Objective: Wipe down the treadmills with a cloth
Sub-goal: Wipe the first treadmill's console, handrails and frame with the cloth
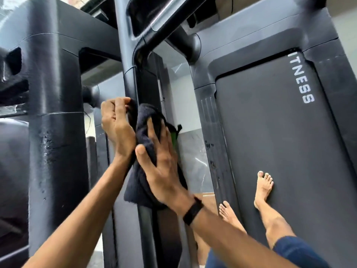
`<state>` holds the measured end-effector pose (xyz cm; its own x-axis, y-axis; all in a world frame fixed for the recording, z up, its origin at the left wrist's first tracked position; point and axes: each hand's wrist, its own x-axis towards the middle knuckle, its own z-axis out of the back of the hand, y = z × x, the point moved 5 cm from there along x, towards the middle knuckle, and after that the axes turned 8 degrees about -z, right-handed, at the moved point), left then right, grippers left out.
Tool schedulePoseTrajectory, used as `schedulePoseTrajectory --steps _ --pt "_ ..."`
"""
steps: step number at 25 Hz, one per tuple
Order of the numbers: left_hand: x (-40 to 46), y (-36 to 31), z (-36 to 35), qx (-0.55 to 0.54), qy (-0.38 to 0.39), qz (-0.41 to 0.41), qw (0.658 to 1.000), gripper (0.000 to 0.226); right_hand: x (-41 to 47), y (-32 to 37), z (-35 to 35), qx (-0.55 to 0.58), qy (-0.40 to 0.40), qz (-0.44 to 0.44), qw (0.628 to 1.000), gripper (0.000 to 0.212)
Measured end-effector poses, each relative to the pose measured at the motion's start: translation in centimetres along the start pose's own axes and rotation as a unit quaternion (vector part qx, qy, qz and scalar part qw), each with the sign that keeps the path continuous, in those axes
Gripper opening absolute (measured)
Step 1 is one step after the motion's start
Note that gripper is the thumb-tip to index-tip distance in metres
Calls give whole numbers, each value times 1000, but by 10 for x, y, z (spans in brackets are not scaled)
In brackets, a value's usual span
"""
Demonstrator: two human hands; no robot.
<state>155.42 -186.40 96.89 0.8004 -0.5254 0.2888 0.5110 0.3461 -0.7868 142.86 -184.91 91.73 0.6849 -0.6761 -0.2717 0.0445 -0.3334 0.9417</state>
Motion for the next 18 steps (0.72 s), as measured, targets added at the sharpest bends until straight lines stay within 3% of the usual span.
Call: schedulePoseTrajectory --steps 3,7,10,12,15,18 --pt "0 1 -7 2 14 -9 1000 25 88 -2 8 50 -33 17 998 67" --pt "-1 -5 -15 88 79 -56 991 41 160 -18 15 174 5 -48 984 70" --pt "2 2 -17 112 131 -49 984 53 158 -34 14 217 72 -168 959 76" --pt "1 2 -18 102 146 -43 983 54 124 -39 12 154 33 -196 968 85" --pt "-3 -3 -18 82 150 -22 985 57 99 -13 9 74 -2 -99 992 91" --pt "-4 -4 -18 48 143 -6 989 58 174 11 19 80 -20 -27 996 90"
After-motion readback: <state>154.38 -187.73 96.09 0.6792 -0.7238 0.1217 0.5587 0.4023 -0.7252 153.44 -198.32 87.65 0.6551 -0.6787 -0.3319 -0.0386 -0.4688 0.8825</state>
